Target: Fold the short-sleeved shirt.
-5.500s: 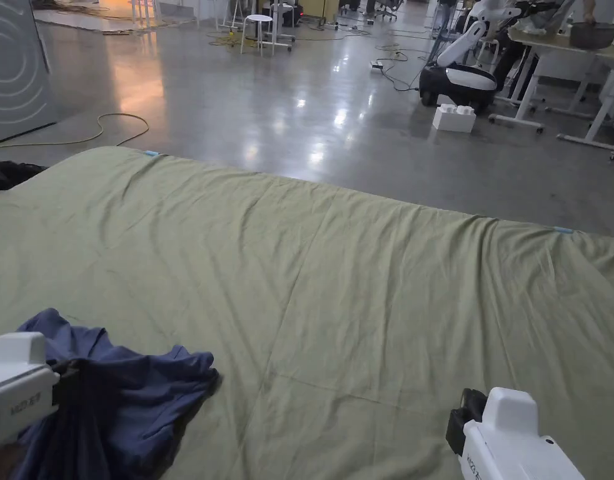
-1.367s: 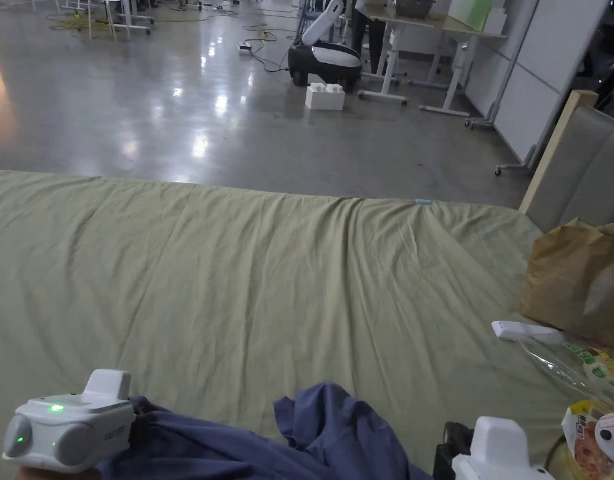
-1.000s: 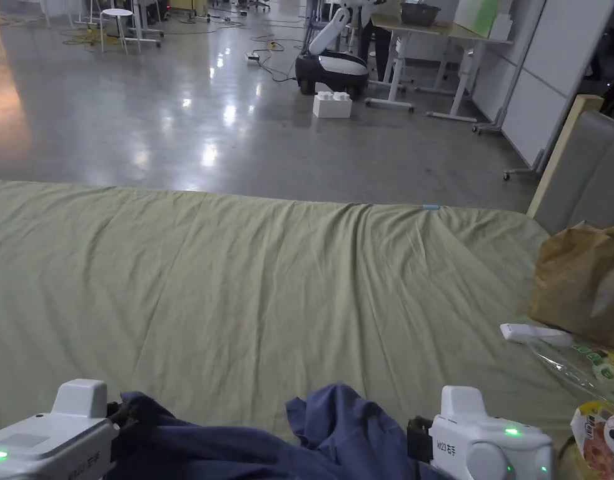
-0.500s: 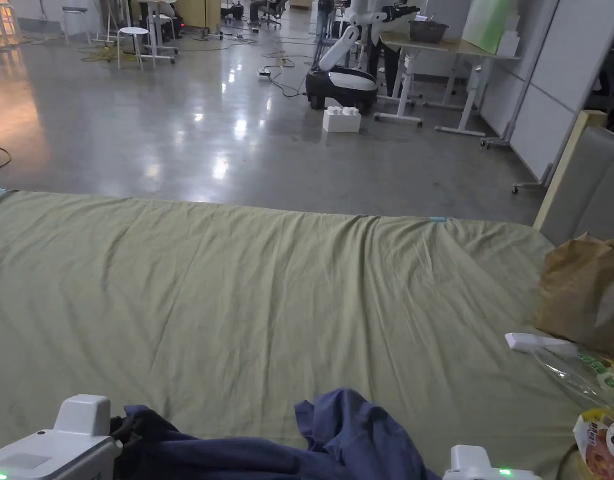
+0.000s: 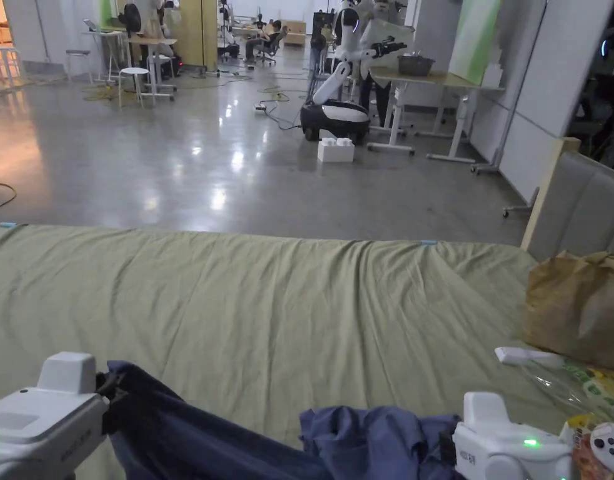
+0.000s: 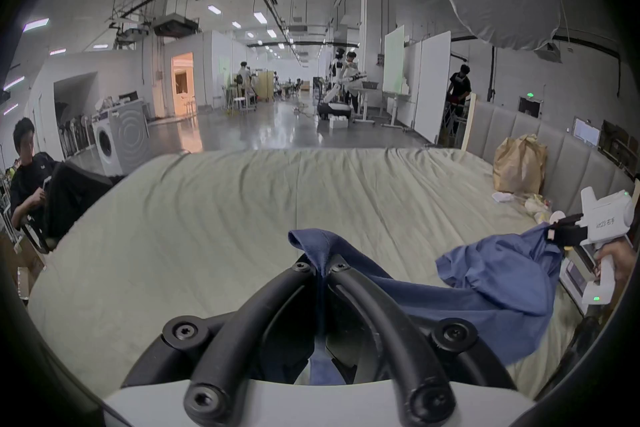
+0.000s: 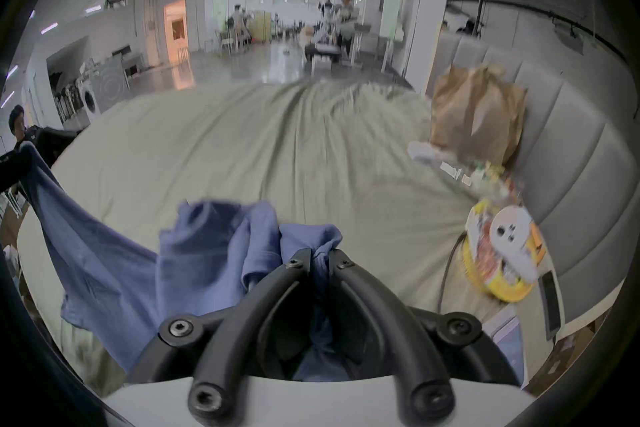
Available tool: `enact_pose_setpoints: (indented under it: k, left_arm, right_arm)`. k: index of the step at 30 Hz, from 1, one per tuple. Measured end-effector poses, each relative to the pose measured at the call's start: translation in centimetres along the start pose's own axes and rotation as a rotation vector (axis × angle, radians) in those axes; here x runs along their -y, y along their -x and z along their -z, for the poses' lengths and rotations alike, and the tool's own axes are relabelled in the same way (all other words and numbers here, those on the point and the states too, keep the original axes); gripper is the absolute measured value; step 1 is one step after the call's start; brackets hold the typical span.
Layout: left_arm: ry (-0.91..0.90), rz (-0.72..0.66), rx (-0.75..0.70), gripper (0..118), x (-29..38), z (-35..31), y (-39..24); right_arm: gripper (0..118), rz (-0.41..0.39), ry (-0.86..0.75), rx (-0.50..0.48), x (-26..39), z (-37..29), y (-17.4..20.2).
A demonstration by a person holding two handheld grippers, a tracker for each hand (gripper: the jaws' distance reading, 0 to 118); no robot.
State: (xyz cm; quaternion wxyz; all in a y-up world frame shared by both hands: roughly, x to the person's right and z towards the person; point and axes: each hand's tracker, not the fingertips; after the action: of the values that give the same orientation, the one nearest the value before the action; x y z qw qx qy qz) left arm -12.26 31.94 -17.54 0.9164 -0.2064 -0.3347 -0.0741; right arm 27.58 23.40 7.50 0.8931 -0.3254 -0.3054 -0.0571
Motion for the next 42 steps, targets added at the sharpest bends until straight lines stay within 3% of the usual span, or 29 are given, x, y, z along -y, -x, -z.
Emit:
enact_pose_setpoints:
  k: [8, 17, 26, 42]
  left_arm:
    - [-0.130, -0.015, -0.044, 4, -6.5, -3.9, 3.1]
    - [-0.189, -0.074, -0.125, 4, -12.6, -6.1, 7.9]
    - [-0.198, -0.094, -0.187, 4, -16.2, -5.4, 10.7]
    - [-0.238, -0.105, -0.214, 4, -19.6, -3.0, 12.7]
  right_arm:
    - [8, 0.013, -0.248, 0.019, -7.2, -6.5, -1.7]
    - [8, 0.051, -0.380, 0.066, -13.9, -10.2, -3.9]
    - [8, -0.019, -0.469, 0.110, -18.6, -11.3, -3.8]
    - [8, 0.053, -0.484, 0.132, -22.7, -9.0, -4.2]
